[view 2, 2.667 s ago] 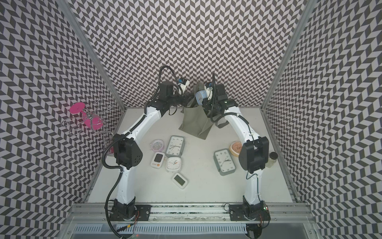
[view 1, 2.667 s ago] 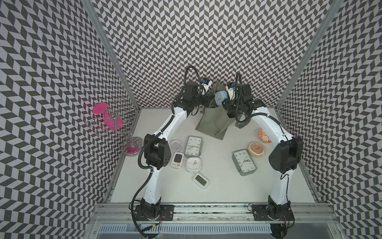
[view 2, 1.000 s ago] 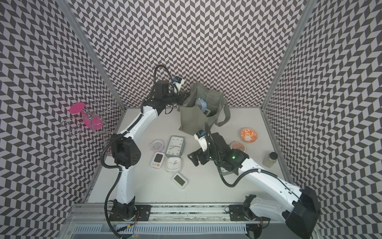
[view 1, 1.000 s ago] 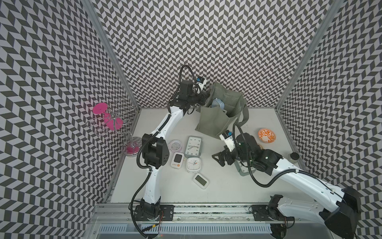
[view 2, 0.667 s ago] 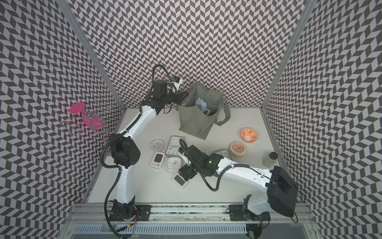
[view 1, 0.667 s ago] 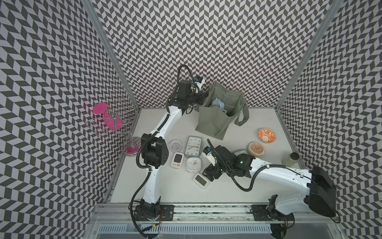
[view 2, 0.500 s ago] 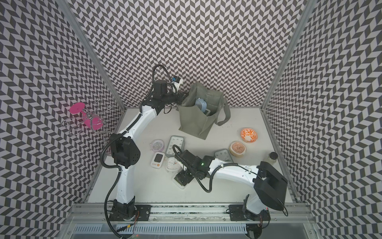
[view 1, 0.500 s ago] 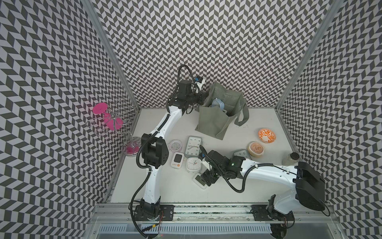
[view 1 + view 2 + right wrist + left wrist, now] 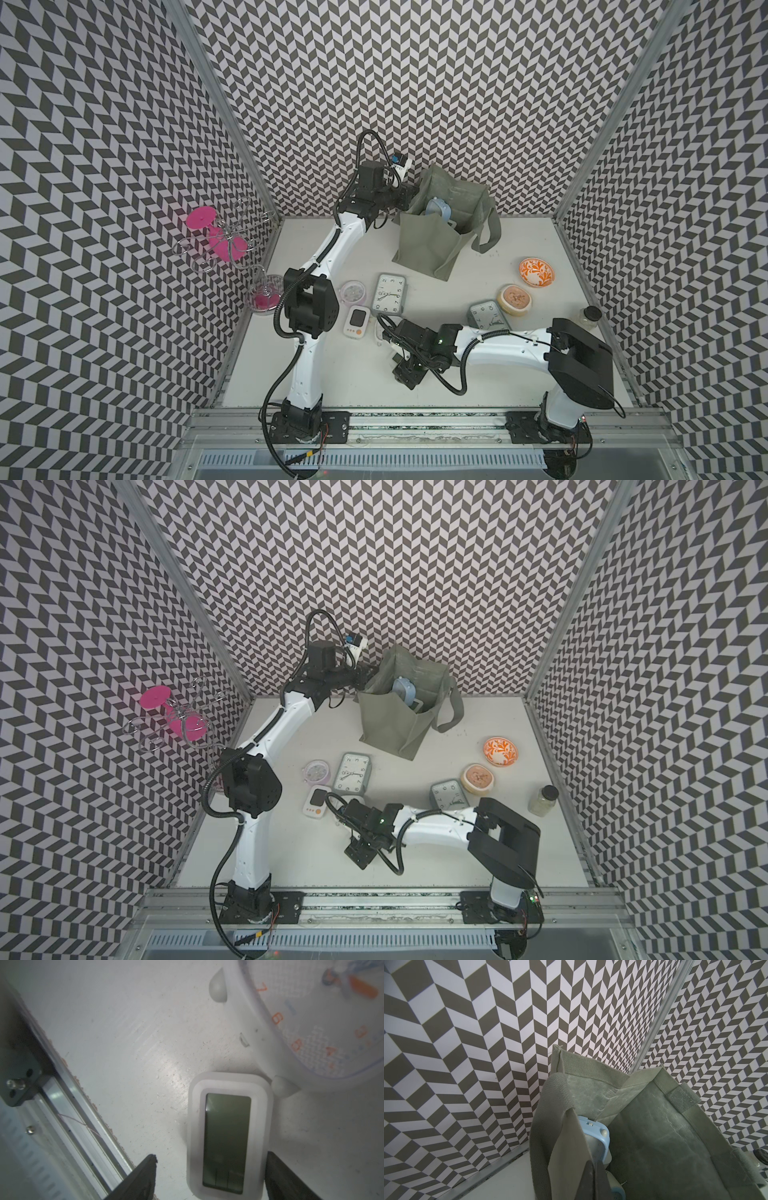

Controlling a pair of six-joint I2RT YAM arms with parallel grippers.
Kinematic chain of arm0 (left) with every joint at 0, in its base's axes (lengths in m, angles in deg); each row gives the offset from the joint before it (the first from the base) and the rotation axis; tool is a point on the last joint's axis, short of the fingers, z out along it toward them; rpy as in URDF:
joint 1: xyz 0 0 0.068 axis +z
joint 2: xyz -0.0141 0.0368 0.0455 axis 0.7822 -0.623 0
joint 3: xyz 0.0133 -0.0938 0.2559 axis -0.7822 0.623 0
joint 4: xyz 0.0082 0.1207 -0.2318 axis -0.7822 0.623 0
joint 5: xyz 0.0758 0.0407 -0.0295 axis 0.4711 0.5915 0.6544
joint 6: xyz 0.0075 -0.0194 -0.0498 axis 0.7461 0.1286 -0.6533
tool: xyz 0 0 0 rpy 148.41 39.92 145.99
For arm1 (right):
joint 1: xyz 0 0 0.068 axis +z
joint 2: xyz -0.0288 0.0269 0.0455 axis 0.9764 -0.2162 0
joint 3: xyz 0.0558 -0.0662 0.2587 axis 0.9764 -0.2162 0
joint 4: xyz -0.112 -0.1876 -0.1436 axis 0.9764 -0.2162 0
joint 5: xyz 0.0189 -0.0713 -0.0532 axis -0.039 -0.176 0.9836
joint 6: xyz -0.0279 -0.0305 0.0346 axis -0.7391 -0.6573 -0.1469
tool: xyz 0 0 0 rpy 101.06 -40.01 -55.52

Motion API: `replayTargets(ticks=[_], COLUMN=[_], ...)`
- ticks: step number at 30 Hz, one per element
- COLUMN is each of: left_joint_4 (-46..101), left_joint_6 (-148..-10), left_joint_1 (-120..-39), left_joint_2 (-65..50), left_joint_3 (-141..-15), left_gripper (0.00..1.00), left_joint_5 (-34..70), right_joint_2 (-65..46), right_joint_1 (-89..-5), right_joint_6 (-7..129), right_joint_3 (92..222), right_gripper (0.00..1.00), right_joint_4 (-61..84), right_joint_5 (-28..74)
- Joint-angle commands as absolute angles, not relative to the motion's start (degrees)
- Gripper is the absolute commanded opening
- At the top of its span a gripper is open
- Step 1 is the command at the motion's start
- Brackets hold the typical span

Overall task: Put the alarm clock into the canvas bag
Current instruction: Pick up the alarm from the center of the board.

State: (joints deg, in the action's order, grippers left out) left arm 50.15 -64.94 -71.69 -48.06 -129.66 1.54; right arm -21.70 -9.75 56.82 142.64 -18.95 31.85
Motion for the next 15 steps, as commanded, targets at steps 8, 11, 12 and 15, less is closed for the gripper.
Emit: replayTargets(ticks=[8, 11, 12, 15], left_joint_4=[48.24, 48.19, 48.26, 48.54], left_joint_6=[-65.39, -65.4, -65.41, -65.36], left_joint_1=[-72.21, -72.36, -72.38, -72.38], left_joint_2=[-48.5, -48.59, -48.62, -48.59], left_joint_3=[-131.92, -131.97, -131.98, -132.18], left_gripper=[0.0, 0.0, 0.0, 0.0], left_joint_5=[-0.09, -0.18, -0.18, -0.09], right_joint_2=[-23.19, -22.24, -21.41, -16.32], right_joint_1=[-8.96, -9.0, -8.96, -9.13], right_joint_6=[56.96, 56.35, 56.14, 55.24], right_joint_3=[143.43, 143.25, 143.1, 142.06], right_gripper=[0.57, 0.54, 0.52, 0.52], right_joint_4=[-19.05, -19.81, -20.12, -20.76], right_joint_5=[37.19, 37.97, 37.95, 38.21])
